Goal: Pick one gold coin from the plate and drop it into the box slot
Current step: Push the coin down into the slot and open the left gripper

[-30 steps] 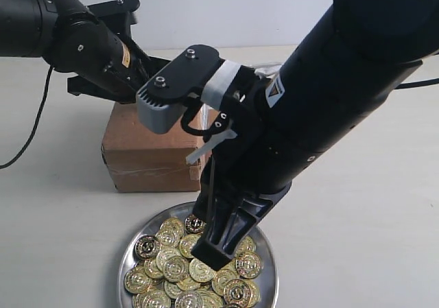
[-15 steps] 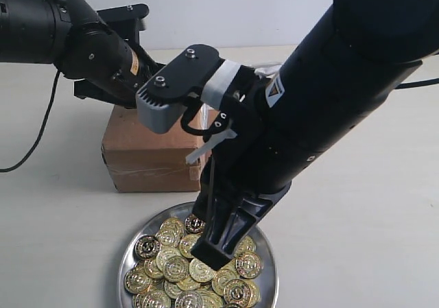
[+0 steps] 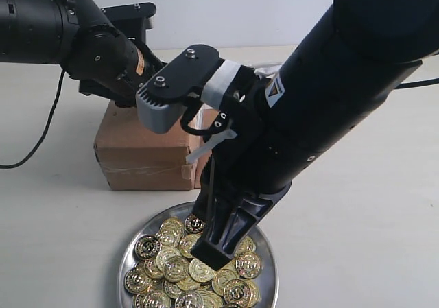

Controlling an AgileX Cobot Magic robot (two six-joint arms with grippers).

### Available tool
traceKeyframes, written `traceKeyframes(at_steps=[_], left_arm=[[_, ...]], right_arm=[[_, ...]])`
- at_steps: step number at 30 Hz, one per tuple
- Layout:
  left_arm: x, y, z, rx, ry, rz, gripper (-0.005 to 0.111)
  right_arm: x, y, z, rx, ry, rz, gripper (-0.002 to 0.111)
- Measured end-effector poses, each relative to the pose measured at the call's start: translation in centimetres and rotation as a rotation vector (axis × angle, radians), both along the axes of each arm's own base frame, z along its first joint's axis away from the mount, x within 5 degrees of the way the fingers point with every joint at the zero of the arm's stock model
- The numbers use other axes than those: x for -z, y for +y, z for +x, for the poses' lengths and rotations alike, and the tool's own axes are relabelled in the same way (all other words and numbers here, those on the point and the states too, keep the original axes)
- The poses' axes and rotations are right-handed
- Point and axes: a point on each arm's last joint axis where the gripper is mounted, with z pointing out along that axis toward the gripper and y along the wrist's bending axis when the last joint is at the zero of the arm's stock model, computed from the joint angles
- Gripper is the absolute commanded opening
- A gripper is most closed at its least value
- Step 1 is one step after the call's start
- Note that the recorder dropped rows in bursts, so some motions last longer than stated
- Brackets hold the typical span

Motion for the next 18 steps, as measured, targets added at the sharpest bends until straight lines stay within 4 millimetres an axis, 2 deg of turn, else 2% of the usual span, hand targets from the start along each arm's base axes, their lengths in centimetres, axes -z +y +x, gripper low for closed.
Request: traceKeyframes(at_steps=[12,16,18], left_arm=[[0.0,-0.1,0.0,-0.004,0.002,-0.010,0.055],[-1.6,0.2,-0.3,-0.005,-0.029,-0.035,0.055],[-2.8,0.3,-0.5,-0.005,-0.054,-0.054,0.050]], right_arm=[[0.0,0.0,0.0,0.000,0.000,0.000,0.000],[0.0,0.0,0.0,0.000,0.000,0.000,0.000],[0.0,0.0,0.0,0.000,0.000,0.000,0.000]])
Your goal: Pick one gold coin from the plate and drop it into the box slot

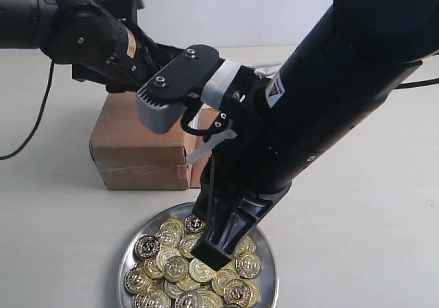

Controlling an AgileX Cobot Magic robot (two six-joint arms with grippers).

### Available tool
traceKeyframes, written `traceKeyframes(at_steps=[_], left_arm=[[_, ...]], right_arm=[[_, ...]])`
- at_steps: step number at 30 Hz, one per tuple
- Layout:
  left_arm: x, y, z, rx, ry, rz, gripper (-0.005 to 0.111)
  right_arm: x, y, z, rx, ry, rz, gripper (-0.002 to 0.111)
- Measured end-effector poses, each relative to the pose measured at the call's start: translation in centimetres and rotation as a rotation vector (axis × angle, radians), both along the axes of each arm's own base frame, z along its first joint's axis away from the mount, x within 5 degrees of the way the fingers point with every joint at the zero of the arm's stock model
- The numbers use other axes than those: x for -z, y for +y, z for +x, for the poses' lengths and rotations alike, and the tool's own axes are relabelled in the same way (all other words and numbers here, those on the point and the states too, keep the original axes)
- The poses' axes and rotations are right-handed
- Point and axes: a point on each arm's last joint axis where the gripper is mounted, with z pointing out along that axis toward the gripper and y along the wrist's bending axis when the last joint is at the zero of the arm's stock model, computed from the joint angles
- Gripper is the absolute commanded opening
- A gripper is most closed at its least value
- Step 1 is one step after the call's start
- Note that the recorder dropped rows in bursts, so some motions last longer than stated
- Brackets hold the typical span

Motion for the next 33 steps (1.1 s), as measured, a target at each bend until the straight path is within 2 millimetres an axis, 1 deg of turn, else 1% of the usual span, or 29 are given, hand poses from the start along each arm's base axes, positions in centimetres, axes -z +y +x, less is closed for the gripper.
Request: traceKeyframes(at_steps=[1,2,4,5,8,10,13,17,18,20,22,24,27,30,33], left_arm=[[-0.7,0.1,-0.1,0.000,-0.014,-0.011,0.043],[-1.4,0.2,-0.3,-0.001,-0.027,-0.020,0.033],[-2.4,0.6,-0.7,-0.004,-0.041,-0.020,0.008],[-3.0,0.9,-0.9,-0.005,-0.043,-0.008,0.001],[-4.4,1.7,-2.0,0.024,-0.041,0.070,0.000],[-5.7,2.4,-2.9,0.039,-0.046,0.112,0.000],[-7.9,3.1,-5.0,0.068,-0.090,0.115,0.000],[-11.3,4.4,-9.1,0.134,-0.201,0.078,0.000],[-12.3,4.9,-10.6,0.159,-0.247,0.063,0.000],[-13.2,5.8,-12.9,0.209,-0.318,0.031,0.000],[-13.7,6.6,-15.1,0.255,-0.386,-0.012,0.000],[-13.7,7.9,-17.0,0.296,-0.464,-0.035,0.000],[-13.1,9.9,-18.5,0.290,-0.534,-0.025,0.000],[-12.2,11.6,-19.2,0.232,-0.496,-0.002,0.000],[-11.6,12.8,-19.6,0.178,-0.454,0.040,0.000]], right_arm=[[0.0,0.0,0.0,0.000,0.000,0.000,0.000],[0.0,0.0,0.0,0.000,0.000,0.000,0.000],[0.0,0.0,0.0,0.000,0.000,0.000,0.000],[0.0,0.0,0.0,0.000,0.000,0.000,0.000],[0.0,0.0,0.0,0.001,-0.002,0.001,0.000],[0.0,0.1,0.1,0.006,-0.013,0.009,0.000],[-0.2,0.2,0.5,0.022,-0.047,0.033,0.000],[-0.5,0.5,1.1,0.046,-0.116,0.078,0.000],[-0.4,0.5,1.2,0.059,-0.146,0.096,0.000],[-0.5,0.2,1.3,0.092,-0.230,0.143,0.000],[-0.2,-0.5,1.3,0.138,-0.323,0.193,0.000],[0.2,-1.6,0.9,0.192,-0.427,0.246,0.000],[0.7,-3.1,0.1,0.265,-0.515,0.305,0.000],[0.5,-3.9,-0.7,0.302,-0.511,0.338,0.000],[0.2,-4.1,-1.0,0.319,-0.506,0.358,0.000]])
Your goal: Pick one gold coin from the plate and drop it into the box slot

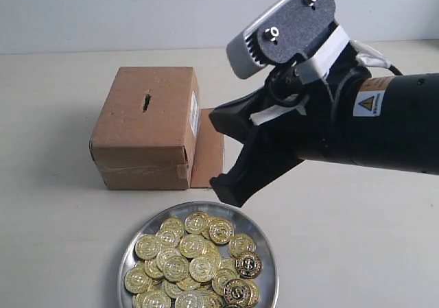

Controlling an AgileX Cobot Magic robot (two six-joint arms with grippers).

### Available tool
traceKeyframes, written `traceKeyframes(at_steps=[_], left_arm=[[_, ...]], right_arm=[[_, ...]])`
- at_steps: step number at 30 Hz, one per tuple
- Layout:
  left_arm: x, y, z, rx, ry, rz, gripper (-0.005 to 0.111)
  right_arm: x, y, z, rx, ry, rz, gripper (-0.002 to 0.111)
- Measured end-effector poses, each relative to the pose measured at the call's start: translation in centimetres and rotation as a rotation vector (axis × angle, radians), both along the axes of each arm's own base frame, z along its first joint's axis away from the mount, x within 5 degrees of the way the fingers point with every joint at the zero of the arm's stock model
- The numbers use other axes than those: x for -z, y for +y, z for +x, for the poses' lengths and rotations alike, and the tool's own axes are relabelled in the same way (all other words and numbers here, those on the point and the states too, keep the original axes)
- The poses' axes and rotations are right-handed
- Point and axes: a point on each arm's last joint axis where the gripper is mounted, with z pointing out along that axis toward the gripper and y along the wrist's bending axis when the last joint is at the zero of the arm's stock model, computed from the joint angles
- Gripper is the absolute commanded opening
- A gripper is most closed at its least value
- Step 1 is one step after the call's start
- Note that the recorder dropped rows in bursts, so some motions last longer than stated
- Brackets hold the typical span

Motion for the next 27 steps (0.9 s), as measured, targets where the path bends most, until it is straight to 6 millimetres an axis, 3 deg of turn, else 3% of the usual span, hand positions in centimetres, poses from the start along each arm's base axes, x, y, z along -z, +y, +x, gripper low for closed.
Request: traceKeyframes(at_steps=[10,14,20,27], left_arm=[[0.2,0.8,-0.3,-0.043,0.028,0.019,0.000],[-0.3,1.7,-0.7,-0.062,0.008,-0.054,0.000],[-0.8,6.6,-1.6,-0.295,-0.119,-0.173,0.000],[0.8,11.5,-5.3,-0.679,-0.257,-0.192,0.000]], right_arm=[[-0.2,-0.1,-0.1,0.009,0.003,0.020,0.000],[-1.3,-0.5,-0.7,0.004,-0.017,0.046,0.000],[-5.0,-4.2,-1.8,0.084,-0.123,0.142,0.000],[-9.6,-11.0,-4.0,0.340,-0.353,0.258,0.000]])
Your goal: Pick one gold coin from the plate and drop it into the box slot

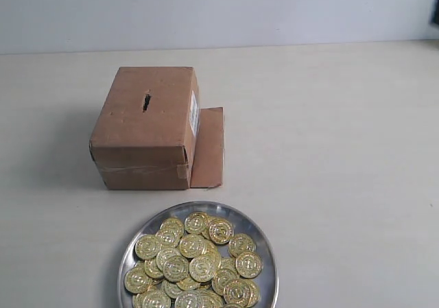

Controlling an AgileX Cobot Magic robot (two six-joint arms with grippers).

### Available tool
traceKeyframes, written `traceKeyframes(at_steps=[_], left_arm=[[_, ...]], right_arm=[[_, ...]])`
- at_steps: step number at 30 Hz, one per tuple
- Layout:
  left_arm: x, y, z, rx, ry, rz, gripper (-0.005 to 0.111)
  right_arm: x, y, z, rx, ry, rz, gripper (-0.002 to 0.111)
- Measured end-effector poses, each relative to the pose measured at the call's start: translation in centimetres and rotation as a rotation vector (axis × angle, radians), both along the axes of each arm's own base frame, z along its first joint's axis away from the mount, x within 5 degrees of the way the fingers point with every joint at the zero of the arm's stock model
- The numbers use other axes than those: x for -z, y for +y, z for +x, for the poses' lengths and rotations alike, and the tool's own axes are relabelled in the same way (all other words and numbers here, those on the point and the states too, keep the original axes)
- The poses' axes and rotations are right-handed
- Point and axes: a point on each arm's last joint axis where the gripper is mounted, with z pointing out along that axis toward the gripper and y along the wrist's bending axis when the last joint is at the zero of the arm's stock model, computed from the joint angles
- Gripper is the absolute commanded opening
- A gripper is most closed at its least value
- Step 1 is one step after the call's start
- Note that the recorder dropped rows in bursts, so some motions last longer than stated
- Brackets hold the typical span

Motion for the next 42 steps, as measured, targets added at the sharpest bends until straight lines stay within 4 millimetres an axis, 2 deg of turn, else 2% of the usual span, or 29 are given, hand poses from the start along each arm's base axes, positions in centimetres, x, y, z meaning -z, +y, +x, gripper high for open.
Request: traceKeyframes(at_steps=[5,8,12,19,25,31,42], left_arm=[[1.4,1.1,-2.4,-0.162,-0.055,-0.003,0.000],[2.1,1.2,-3.3,-0.184,-0.079,-0.004,0.000],[3.5,1.2,-3.8,-0.188,-0.085,-0.002,0.000],[6.9,1.2,-4.1,-0.187,-0.067,0.000,0.000],[9.6,1.2,-3.5,-0.187,0.010,0.009,0.000],[11.2,1.2,-3.2,-0.188,0.061,0.014,0.000],[11.3,1.2,-3.2,-0.186,0.064,0.014,0.000]], right_arm=[[-2.7,-4.2,-4.0,0.227,-0.196,0.053,0.000],[-3.8,-5.5,-7.2,0.340,-0.327,0.072,0.000],[-4.5,-5.9,-10.5,0.409,-0.452,0.082,0.000],[-4.8,-5.8,-13.9,0.415,-0.572,0.101,0.000],[-4.7,-5.7,-16.0,0.412,-0.645,0.113,0.000],[-4.5,-5.6,-18.4,0.407,-0.729,0.128,0.000],[-4.6,-5.6,-18.6,0.407,-0.738,0.129,0.000]])
